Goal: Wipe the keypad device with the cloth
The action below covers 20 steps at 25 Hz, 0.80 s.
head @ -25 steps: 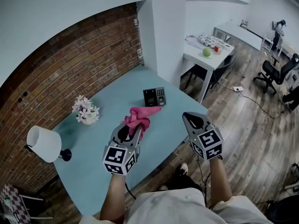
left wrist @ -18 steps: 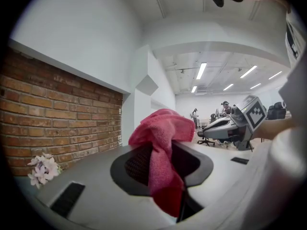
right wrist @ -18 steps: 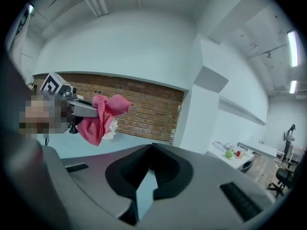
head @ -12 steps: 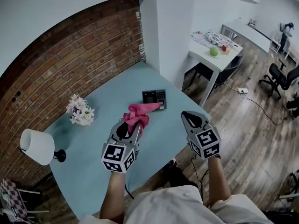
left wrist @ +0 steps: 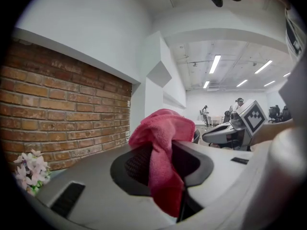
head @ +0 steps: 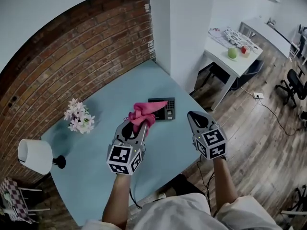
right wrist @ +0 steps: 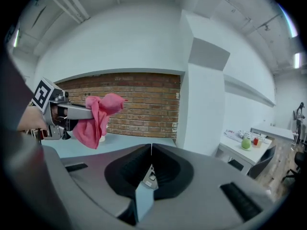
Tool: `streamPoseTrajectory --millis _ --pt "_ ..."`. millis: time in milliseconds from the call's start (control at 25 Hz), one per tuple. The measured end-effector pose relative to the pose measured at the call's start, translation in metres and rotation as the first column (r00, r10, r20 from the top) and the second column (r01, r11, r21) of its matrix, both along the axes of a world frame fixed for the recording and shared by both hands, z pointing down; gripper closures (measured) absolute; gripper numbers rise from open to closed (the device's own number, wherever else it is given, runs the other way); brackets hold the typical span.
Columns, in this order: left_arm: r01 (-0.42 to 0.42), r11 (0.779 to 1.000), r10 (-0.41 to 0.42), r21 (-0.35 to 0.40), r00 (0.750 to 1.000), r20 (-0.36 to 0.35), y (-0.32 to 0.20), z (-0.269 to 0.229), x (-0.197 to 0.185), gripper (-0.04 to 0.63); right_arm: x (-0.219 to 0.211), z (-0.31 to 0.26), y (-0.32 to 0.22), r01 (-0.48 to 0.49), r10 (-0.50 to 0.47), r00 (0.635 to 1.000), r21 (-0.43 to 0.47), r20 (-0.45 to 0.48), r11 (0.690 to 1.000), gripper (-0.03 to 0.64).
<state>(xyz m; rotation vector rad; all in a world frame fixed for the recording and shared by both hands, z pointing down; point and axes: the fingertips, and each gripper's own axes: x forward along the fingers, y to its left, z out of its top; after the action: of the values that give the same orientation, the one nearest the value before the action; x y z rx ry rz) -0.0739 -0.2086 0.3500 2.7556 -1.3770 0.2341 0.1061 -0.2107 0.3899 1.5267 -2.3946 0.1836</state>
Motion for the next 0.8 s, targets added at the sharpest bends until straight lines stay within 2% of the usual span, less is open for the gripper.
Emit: streamPoseTrajectory --millis 240,440,800 --pt "0.033 0.999 -0.033 -0.03 0.999 0.001 -0.043 0.022 0.006 0.457 0.005 0.039 -0.043 0.029 -0.026 0.999 -0.079 0.041 0.996 0.558" --pt "0.025 0.998 -0.023 -0.05 0.999 0.029 -0.069 0.049 0.013 0.457 0.002 0.075 -0.072 0.057 -0.046 0.995 -0.139 0.083 0.989 0.548" --pt "0.096 0.993 -0.096 -0.07 0.995 0.001 -0.126 0.075 0.011 0.457 -0.006 0.114 -0.132 0.12 -0.103 0.99 -0.197 0.095 0.973 0.538"
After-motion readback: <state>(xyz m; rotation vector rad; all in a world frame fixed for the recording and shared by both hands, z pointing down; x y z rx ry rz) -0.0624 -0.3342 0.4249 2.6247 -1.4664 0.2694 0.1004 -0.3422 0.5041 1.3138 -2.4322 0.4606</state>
